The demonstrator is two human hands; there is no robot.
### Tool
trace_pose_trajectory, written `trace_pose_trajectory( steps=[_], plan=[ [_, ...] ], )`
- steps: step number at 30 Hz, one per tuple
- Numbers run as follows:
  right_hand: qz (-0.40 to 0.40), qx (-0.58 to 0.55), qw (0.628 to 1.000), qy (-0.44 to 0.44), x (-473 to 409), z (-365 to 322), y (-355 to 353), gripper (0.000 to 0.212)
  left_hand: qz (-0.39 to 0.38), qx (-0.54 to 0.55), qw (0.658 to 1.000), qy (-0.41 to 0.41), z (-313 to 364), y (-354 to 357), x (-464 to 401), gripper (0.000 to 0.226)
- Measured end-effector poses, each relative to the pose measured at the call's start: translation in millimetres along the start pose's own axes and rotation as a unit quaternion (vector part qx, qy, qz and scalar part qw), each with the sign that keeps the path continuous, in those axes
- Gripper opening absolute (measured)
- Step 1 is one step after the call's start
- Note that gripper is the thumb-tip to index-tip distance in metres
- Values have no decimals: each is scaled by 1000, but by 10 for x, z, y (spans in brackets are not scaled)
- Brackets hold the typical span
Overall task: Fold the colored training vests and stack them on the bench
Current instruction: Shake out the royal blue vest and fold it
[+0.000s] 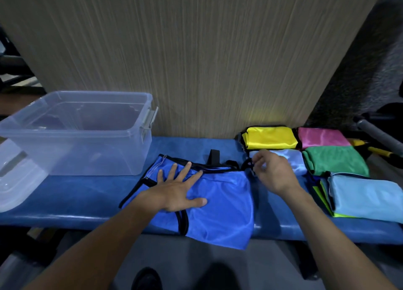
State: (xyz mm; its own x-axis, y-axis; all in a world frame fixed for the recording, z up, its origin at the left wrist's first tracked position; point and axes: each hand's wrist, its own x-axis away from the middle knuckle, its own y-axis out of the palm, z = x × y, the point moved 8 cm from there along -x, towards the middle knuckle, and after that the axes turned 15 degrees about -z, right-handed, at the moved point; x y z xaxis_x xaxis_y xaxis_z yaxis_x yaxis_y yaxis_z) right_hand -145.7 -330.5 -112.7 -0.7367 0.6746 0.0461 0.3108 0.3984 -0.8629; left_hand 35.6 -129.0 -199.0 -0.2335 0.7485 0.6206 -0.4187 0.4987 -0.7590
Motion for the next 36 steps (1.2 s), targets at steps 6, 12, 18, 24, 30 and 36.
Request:
trace_pose_trajectory(
  steps=[6,12,18,24,30,36],
  plan=[
    [-123,195,967,-105,-320,-322,433,66,6,4,999,31,-39,5,32,95],
    [-192,255,940,-122,-503,-375,640,28,-7,-10,1000,27,-13,-12,49,95],
    [-147,182,969,-78,-634,-265,226,7,-1,-10,1000,19,-85,-57,35,97],
    [-61,219,971,69,-632,-182,221,26,31,-29,999,15,-23,-134,51,98],
    [12,208,974,89,-435,-262,144,33,275,-118,940,161,640,-407,219,55],
    [-6,90,993,70,-86,-127,194,28,129,-101,981,105,517,-70,-186,73]
  ],
)
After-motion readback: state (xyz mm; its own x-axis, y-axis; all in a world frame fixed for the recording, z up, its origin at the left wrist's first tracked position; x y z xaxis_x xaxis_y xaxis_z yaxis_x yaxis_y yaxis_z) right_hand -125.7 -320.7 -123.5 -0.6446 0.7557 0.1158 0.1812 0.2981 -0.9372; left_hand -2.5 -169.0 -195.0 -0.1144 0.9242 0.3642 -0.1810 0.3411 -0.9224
